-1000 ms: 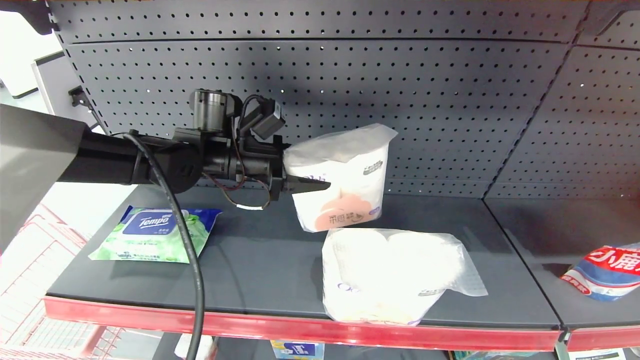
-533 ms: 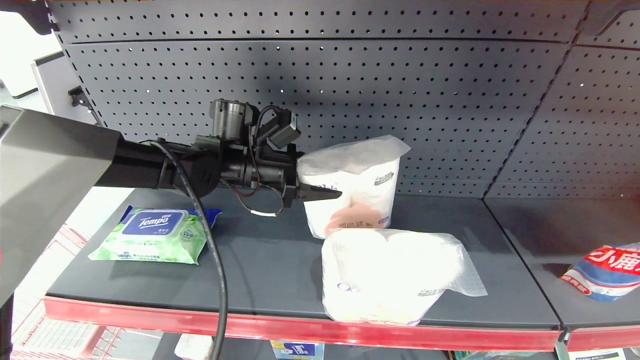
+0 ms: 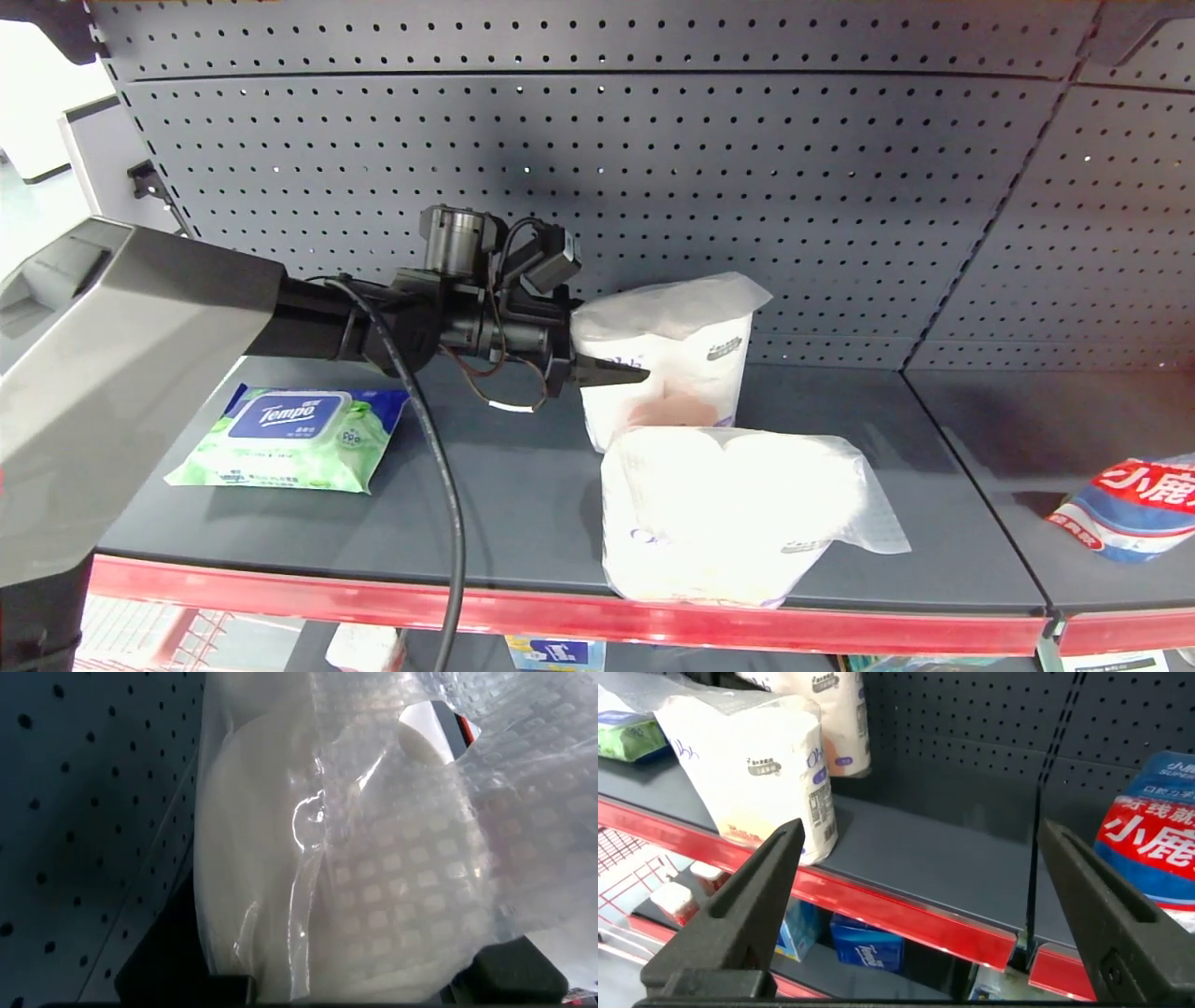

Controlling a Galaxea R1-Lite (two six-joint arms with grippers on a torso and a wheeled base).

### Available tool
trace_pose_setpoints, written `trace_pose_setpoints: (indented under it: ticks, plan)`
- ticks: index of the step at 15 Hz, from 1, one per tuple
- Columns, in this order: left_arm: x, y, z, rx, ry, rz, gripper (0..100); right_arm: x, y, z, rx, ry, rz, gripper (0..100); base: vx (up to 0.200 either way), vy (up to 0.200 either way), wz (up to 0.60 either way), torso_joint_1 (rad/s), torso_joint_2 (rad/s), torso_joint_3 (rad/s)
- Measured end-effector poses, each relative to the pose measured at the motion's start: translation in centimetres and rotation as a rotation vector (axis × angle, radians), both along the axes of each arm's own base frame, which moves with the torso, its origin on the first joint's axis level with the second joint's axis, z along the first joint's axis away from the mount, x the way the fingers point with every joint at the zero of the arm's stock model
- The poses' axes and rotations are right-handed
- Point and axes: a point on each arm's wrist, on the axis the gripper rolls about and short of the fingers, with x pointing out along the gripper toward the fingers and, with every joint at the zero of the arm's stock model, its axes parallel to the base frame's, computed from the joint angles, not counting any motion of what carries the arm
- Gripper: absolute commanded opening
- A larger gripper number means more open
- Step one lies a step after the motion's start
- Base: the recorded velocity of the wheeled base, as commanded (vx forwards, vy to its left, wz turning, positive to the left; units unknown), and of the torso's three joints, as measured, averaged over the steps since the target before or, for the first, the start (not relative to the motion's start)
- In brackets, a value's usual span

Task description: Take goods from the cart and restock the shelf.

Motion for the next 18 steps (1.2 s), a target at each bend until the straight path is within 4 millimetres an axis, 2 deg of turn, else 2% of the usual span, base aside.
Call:
trace_pose_setpoints:
  ticks: [6,7,14,18]
  plan:
    - [0.6,-0.3,-0.7,0.006,0.019,0.005,0,0.1,0.0,-0.5,-0.003,0.015,-0.001,100,0.0,0.0,0.0,0.0,0.0,0.0]
    - [0.6,-0.3,-0.8,0.006,0.021,0.005,100,0.2,0.0,-0.5,-0.003,0.018,-0.001,100,0.0,0.0,0.0,0.0,0.0,0.0]
    - [0.6,-0.4,-1.0,0.011,0.023,0.006,100,0.2,0.0,-0.6,-0.003,0.022,-0.001,100,0.0,0.0,0.0,0.0,0.0,0.0]
    - [0.8,0.9,-1.9,0.027,0.044,0.032,100,0.2,0.0,-0.7,-0.003,0.022,-0.002,100,0.0,0.0,0.0,0.0,0.0,0.0]
